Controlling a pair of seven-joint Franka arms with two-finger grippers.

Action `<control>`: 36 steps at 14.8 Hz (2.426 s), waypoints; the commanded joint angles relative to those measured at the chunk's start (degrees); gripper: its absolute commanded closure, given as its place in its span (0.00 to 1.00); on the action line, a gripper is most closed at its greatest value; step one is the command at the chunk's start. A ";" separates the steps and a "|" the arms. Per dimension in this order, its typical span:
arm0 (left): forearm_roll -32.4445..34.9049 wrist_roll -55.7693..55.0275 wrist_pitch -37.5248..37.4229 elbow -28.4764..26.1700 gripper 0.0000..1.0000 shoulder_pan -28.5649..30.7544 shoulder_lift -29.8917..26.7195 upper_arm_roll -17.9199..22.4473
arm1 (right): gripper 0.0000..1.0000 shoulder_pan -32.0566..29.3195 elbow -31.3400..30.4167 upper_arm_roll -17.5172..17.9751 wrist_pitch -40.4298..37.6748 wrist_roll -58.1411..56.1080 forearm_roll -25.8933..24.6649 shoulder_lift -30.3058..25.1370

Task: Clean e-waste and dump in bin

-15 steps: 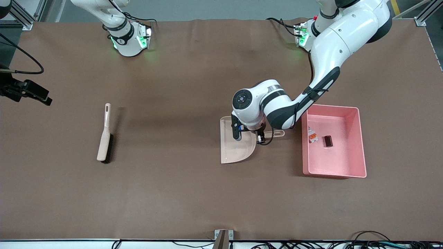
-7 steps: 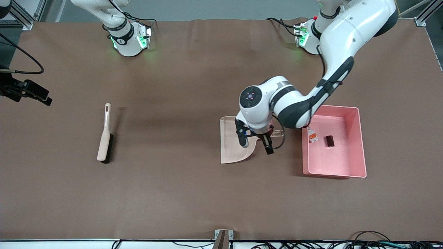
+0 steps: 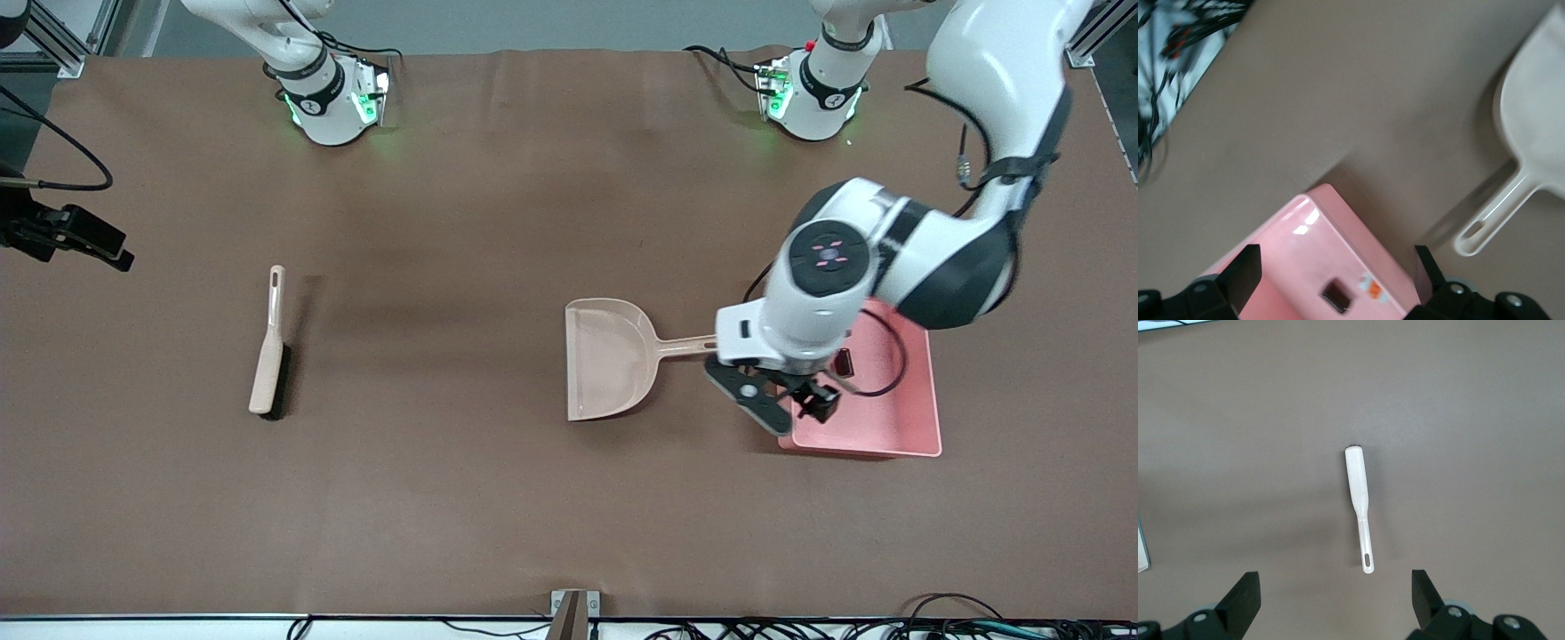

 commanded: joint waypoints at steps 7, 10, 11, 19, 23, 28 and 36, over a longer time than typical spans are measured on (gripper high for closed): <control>-13.09 -7.65 -1.63 -0.89 0.00 5.11 -13.11 7.80 | 0.00 -0.47 -0.82 0.29 -0.09 -0.30 0.21 -0.91; -26.87 -8.95 -7.41 -1.59 0.00 0.38 -19.79 19.64 | 0.00 -0.47 -0.82 0.29 -0.18 -0.30 0.21 -0.91; -29.79 -8.96 -8.83 -1.86 0.00 -1.12 -21.90 23.77 | 0.00 -0.47 -0.82 0.29 -0.18 -0.30 0.21 -0.91; -34.91 -4.83 -10.16 -17.39 0.00 -7.99 -39.82 38.66 | 0.00 -0.47 -0.82 0.29 -0.18 -0.22 0.21 -0.91; -38.25 -5.89 -10.07 -26.01 0.00 -5.70 -48.18 38.66 | 0.00 -0.47 -0.82 0.29 -0.18 -0.22 0.21 -0.91; -37.38 -4.31 -10.33 -27.79 0.00 -6.06 -51.10 38.66 | 0.00 -0.47 -0.82 0.29 -0.18 -0.22 0.21 -0.91; -33.07 -4.40 -10.51 -21.55 0.00 -8.69 -44.95 38.66 | 0.00 -0.47 -0.82 0.29 -0.18 -0.22 0.21 -0.91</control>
